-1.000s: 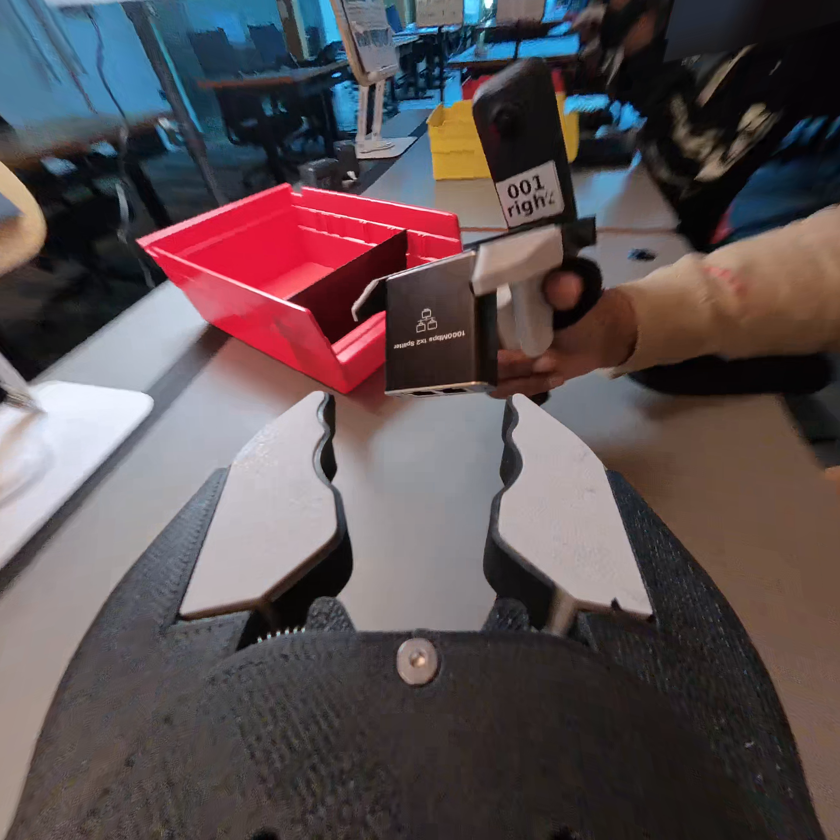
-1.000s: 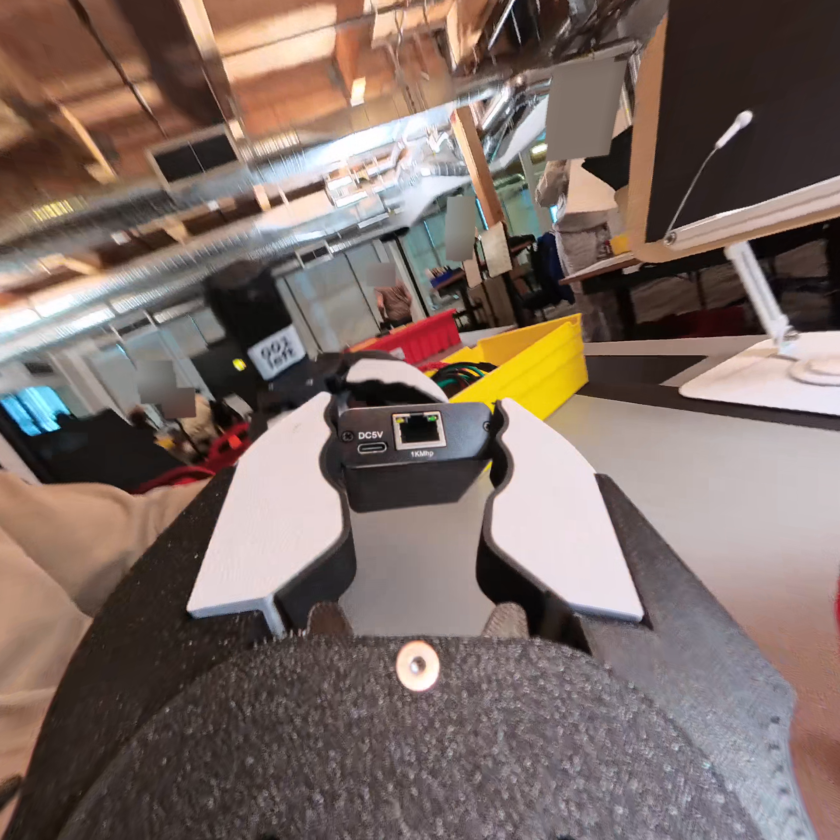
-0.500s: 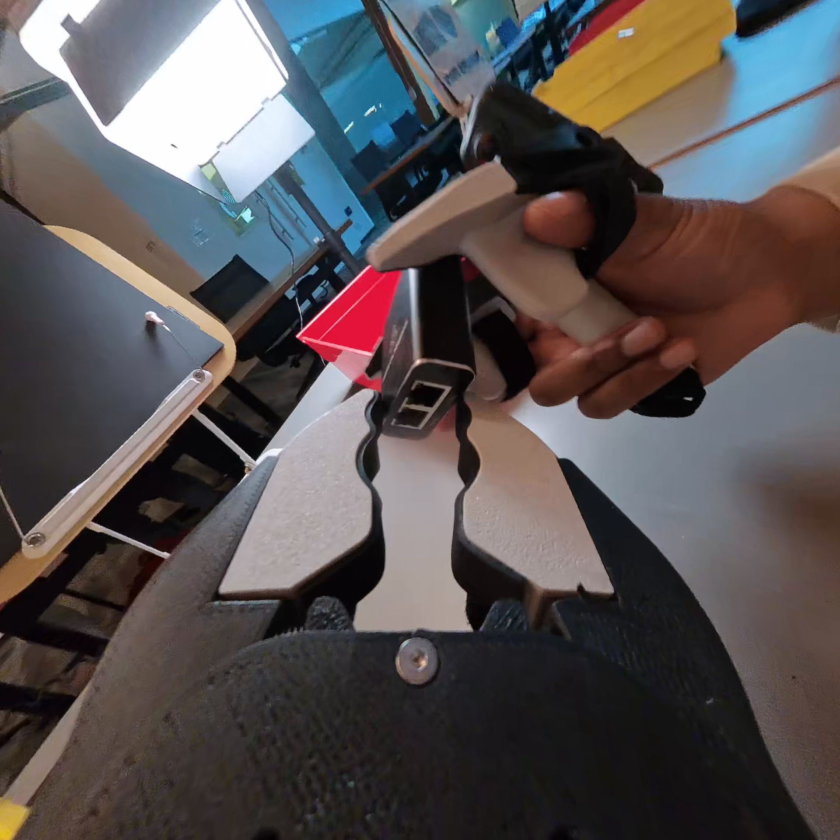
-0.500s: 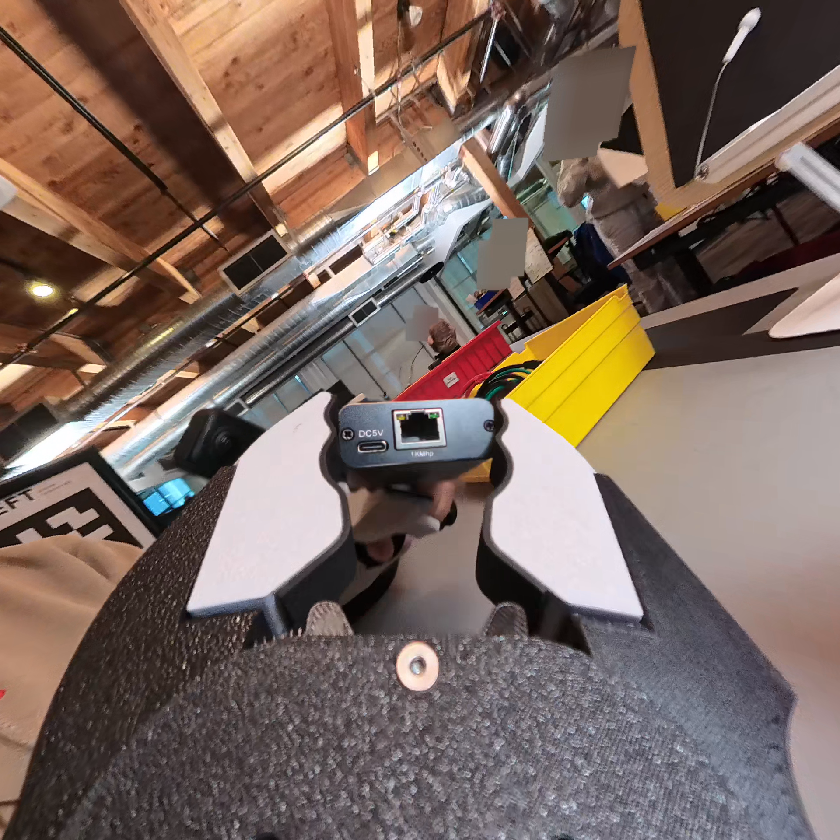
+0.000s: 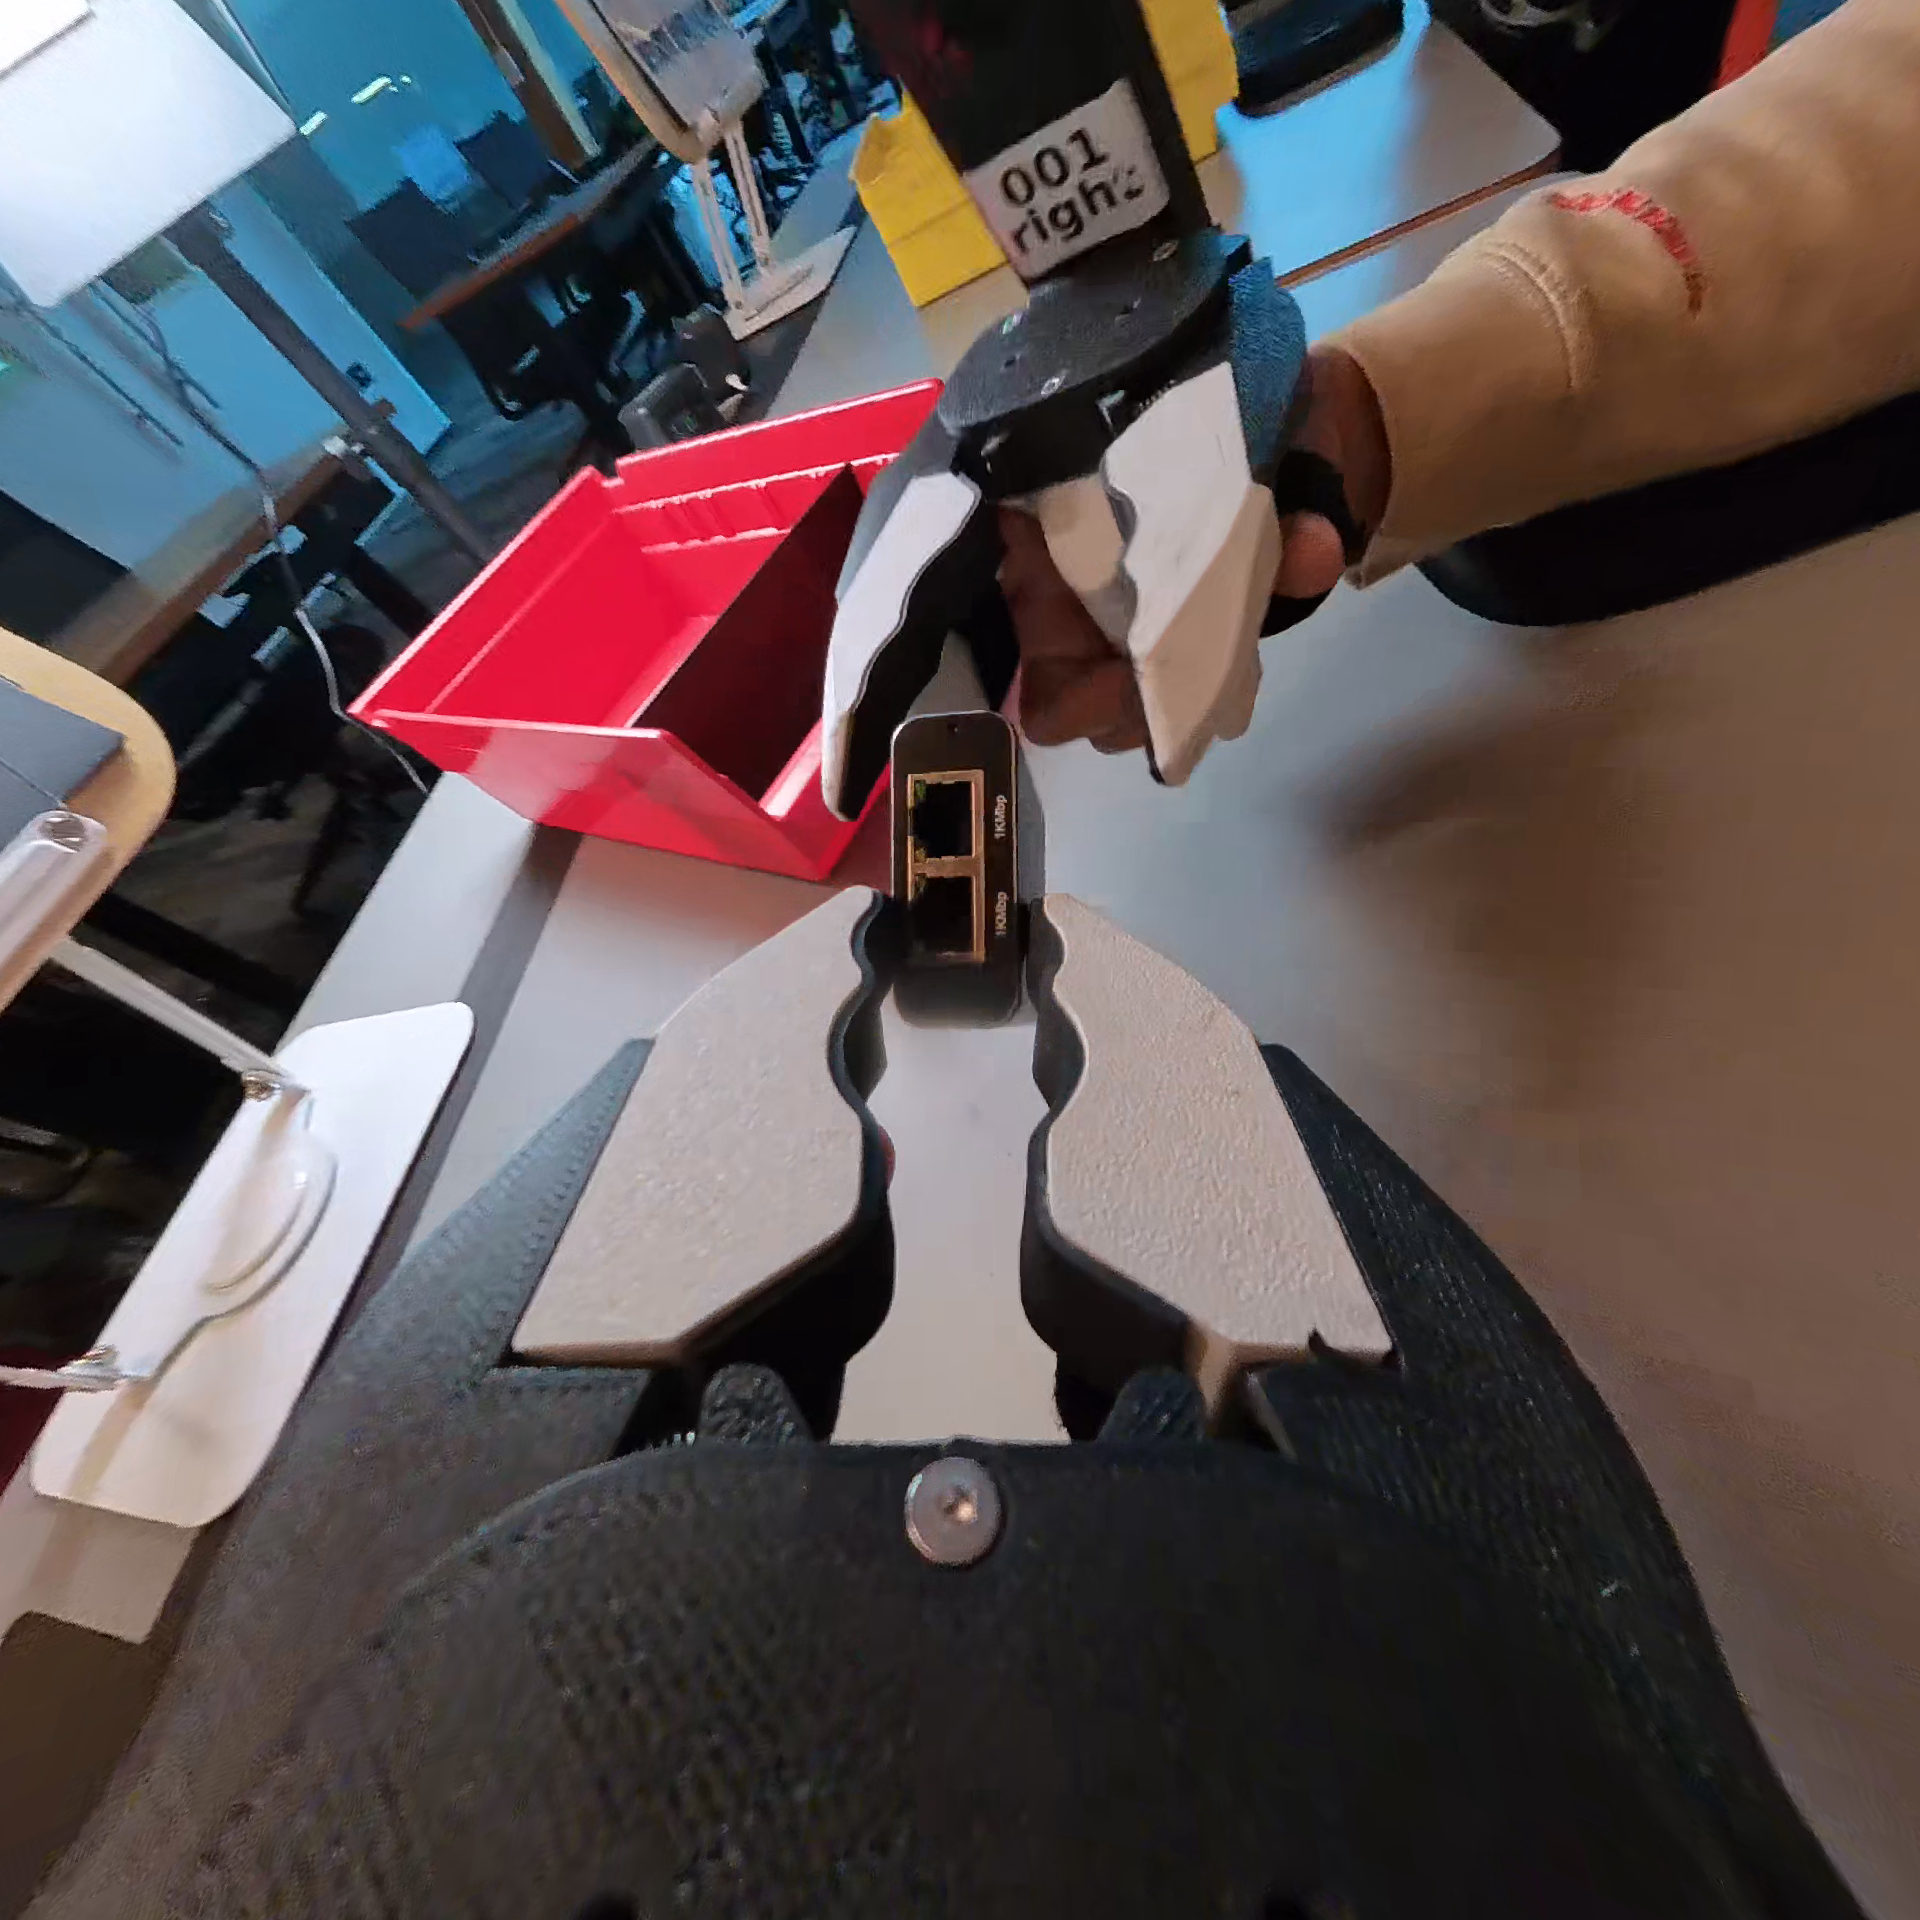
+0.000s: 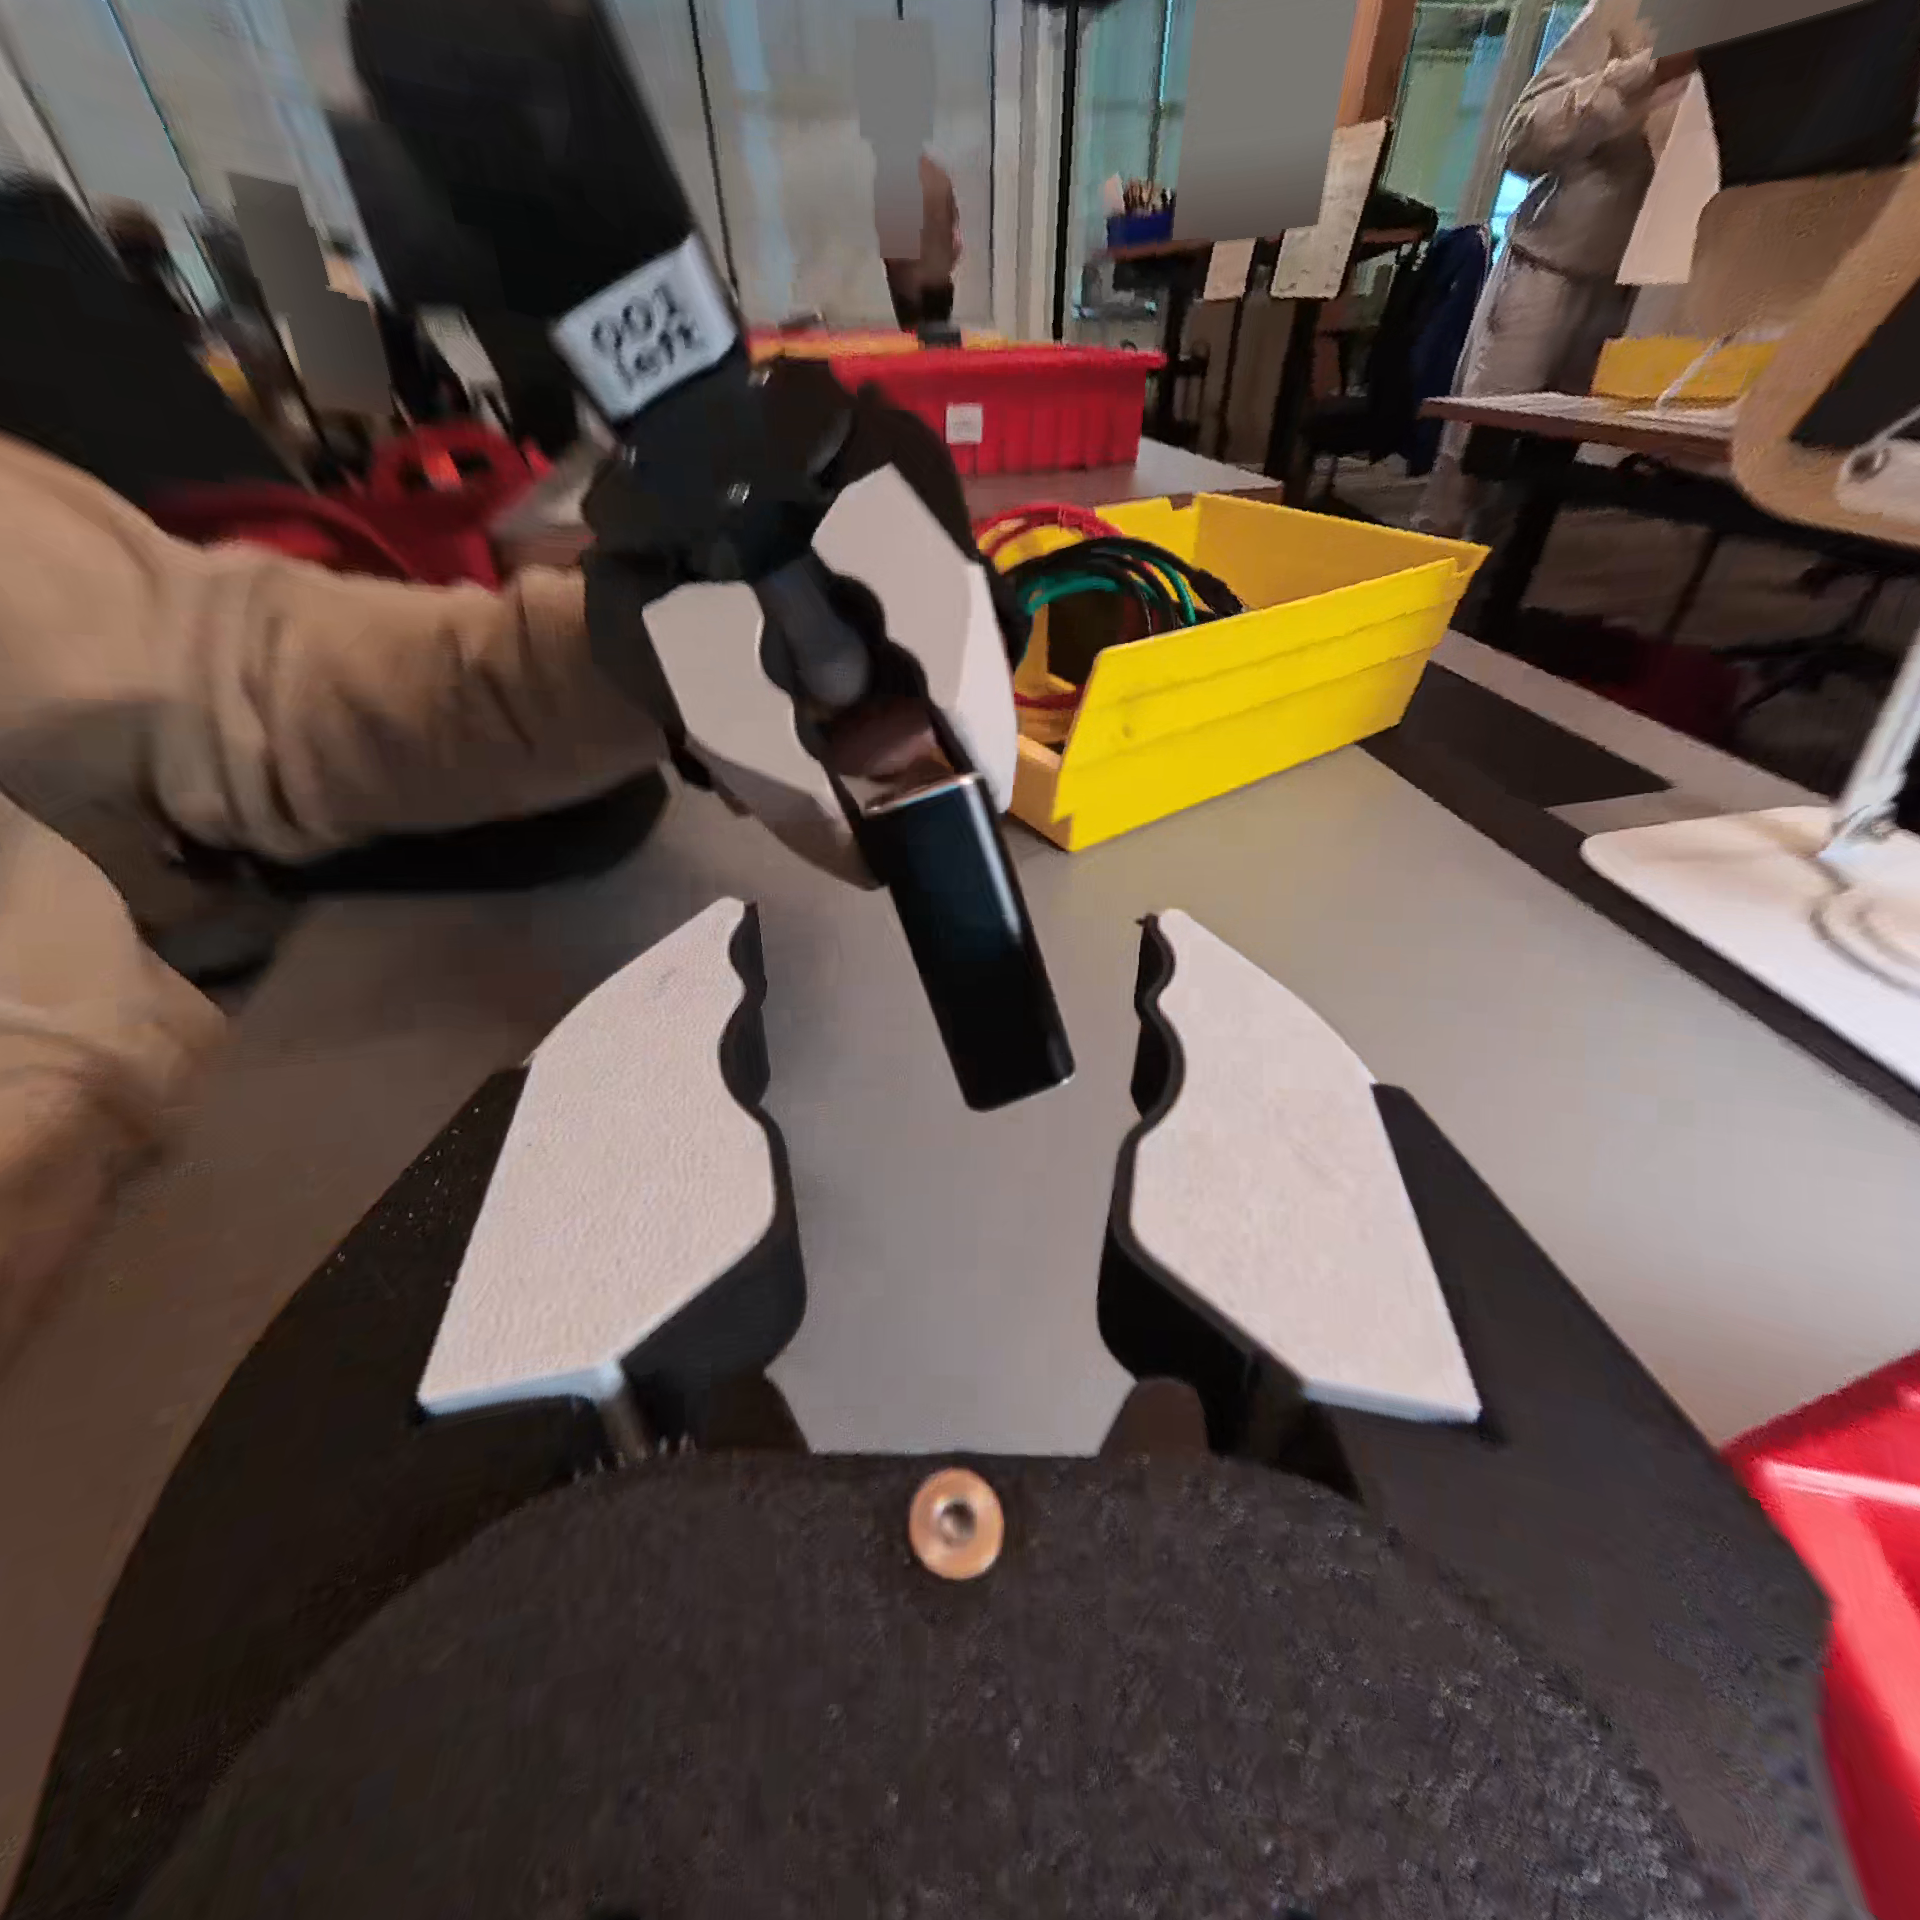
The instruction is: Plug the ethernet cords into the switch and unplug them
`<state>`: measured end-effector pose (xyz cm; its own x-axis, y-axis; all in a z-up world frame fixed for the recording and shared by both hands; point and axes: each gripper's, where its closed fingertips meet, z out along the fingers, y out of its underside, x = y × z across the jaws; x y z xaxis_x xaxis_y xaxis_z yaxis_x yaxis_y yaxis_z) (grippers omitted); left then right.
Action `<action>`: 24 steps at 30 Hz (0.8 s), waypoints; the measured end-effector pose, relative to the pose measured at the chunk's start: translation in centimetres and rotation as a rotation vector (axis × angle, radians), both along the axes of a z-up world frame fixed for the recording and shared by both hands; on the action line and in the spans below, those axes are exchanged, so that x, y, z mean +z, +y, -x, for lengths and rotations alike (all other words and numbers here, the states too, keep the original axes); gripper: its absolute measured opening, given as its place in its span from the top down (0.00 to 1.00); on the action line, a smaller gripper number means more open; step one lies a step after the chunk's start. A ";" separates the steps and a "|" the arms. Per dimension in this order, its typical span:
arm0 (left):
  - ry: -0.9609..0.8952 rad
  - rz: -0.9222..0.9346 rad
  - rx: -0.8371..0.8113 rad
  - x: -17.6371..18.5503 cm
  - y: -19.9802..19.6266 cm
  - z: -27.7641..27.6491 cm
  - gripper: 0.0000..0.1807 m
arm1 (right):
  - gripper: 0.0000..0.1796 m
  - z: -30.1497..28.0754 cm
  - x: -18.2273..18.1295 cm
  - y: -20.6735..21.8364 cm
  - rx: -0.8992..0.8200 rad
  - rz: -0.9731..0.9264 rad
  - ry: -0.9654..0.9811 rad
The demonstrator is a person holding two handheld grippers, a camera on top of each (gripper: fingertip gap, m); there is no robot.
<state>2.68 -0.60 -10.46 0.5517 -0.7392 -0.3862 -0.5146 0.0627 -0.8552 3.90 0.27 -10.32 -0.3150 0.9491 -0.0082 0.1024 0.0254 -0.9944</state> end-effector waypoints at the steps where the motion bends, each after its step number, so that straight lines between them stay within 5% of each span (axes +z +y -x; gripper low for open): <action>1: -0.014 0.015 -0.018 -0.1 -0.2 -0.1 0.86 | 0.62 0.1 -0.3 -0.3 -0.008 -0.061 -0.009; 6: -0.115 0.032 -0.077 0.7 -0.8 -0.7 0.87 | 0.65 0.6 -1.6 -1.3 -0.006 -0.162 -0.027; 15: -0.332 0.076 -0.136 2.1 -1.2 -1.6 0.86 | 0.85 0.0 0.6 -1.8 0.051 0.048 0.099; 24: -0.354 0.093 -0.144 2.2 -1.4 -1.9 0.86 | 0.86 -0.5 0.9 -2.3 0.132 0.164 0.089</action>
<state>4.60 -1.95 -8.28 0.5271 -0.8416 -0.1180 -0.1780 0.0264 -0.9837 4.43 -2.00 -9.39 -0.4424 0.8880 -0.1256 0.0203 -0.1302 -0.9913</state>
